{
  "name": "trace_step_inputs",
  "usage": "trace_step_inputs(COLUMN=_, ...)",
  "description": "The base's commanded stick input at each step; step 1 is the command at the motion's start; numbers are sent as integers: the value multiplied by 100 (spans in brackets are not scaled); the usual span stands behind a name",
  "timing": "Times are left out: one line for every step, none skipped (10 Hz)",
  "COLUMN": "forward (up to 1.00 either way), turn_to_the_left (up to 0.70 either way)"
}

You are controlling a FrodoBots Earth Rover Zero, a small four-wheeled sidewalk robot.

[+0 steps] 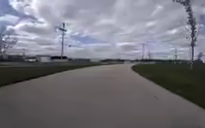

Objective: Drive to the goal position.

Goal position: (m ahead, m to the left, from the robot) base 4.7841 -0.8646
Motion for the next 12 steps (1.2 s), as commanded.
trace_step_inputs(forward=100, turn_to_the_left=2)
trace_step_inputs(forward=100, turn_to_the_left=2)
trace_step_inputs(forward=100, turn_to_the_left=2)
trace_step_inputs(forward=100, turn_to_the_left=2)
trace_step_inputs(forward=100, turn_to_the_left=2)
trace_step_inputs(forward=100, turn_to_the_left=2)
trace_step_inputs(forward=100, turn_to_the_left=2)
trace_step_inputs(forward=100, turn_to_the_left=2)
trace_step_inputs(forward=100, turn_to_the_left=0)
trace_step_inputs(forward=100, turn_to_the_left=0)
trace_step_inputs(forward=100, turn_to_the_left=0)
trace_step_inputs(forward=100, turn_to_the_left=0)
